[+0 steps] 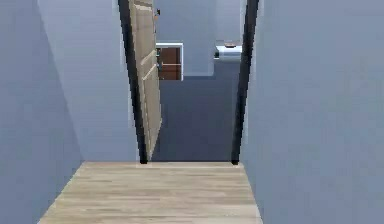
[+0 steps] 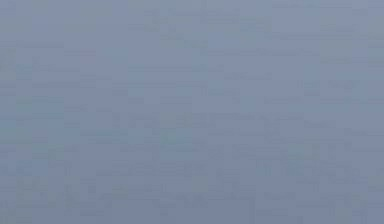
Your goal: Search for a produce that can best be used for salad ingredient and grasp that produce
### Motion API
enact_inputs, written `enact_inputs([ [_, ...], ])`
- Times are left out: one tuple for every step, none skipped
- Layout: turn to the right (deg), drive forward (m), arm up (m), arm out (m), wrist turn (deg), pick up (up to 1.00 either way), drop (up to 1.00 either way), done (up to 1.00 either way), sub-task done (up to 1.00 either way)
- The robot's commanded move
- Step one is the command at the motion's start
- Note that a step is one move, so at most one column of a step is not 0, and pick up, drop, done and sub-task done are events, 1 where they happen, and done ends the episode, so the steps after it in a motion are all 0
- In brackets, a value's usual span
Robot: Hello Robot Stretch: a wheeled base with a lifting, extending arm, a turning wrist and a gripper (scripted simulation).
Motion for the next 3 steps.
enact_inputs([
  [-45.0,0.0,0.0,0.0,0.0,0.0,0.0,0.0,0.0],
  [-45.0,0.0,0.0,0.0,0.0,0.0,0.0,0.0,0.0],
  [-21.0,0.0,0.0,0.0,0.0,0.0,0.0,0.0,0.0],
])
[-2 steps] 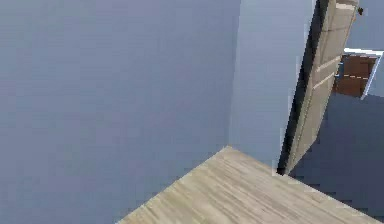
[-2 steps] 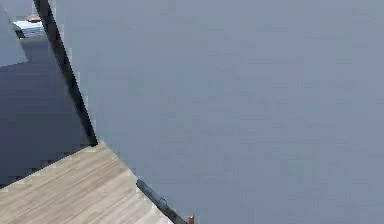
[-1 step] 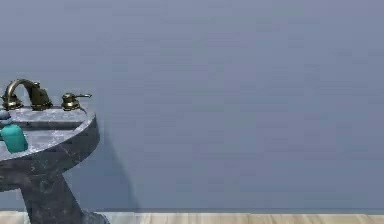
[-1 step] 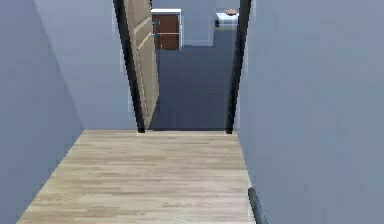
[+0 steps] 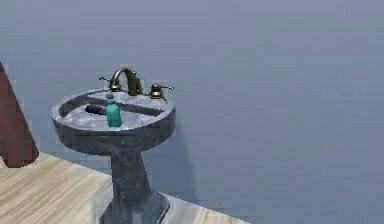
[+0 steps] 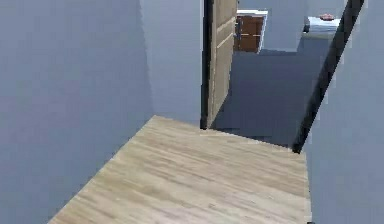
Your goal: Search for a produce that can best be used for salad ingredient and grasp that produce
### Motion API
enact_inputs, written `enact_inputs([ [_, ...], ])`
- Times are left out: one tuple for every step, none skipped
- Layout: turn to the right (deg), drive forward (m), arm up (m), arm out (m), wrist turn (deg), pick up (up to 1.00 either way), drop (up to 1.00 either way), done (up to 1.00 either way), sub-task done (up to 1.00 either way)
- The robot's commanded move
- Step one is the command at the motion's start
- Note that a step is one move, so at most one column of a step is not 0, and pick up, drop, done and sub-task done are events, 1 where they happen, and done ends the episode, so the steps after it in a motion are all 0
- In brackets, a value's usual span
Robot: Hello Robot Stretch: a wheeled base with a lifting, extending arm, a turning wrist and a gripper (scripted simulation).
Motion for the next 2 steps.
enact_inputs([
  [0.0,0.05,0.0,0.0,0.0,0.0,0.0,0.0,0.0],
  [45.0,0.0,0.0,0.0,0.0,0.0,0.0,0.0,0.0],
])
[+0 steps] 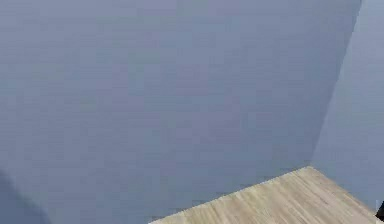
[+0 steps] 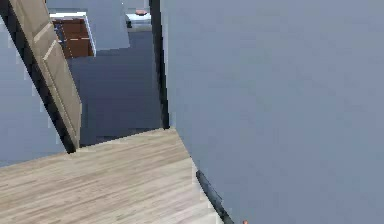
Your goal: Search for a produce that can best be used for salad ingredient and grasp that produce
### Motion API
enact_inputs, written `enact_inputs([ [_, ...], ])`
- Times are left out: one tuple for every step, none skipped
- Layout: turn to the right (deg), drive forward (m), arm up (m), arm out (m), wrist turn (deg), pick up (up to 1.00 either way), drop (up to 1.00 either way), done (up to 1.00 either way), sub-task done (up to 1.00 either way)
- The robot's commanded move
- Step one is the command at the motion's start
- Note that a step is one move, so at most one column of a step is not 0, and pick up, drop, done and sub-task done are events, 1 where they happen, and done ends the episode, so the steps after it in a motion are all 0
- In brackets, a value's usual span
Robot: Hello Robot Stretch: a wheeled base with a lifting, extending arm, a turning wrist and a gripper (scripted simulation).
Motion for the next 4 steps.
enact_inputs([
  [21.0,0.0,0.0,0.0,0.0,0.0,0.0,0.0,0.0],
  [0.0,0.1,0.0,0.0,0.0,0.0,0.0,0.0,0.0],
  [45.0,0.0,0.0,0.0,0.0,0.0,0.0,0.0,0.0],
  [0.0,0.05,0.0,0.0,0.0,0.0,0.0,0.0,0.0],
])
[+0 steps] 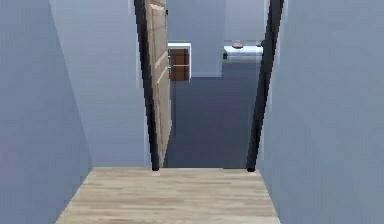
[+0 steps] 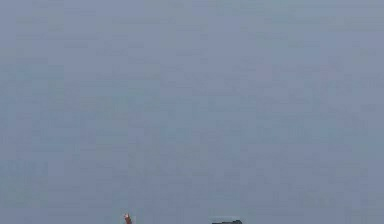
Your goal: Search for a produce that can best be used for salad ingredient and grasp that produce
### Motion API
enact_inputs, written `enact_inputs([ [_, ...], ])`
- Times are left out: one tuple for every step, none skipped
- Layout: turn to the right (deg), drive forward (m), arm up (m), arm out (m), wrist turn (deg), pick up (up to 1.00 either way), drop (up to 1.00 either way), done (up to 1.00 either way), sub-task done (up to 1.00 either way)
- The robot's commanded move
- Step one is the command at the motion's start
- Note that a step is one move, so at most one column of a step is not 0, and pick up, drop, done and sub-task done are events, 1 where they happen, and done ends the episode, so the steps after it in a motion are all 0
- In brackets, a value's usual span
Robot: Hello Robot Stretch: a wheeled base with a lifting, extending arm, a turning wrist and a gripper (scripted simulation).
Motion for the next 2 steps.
enact_inputs([
  [3.0,0.0,0.0,0.0,0.0,0.0,0.0,0.0,0.0],
  [0.0,1.0,0.0,0.0,0.0,0.0,0.0,0.0,0.0],
])
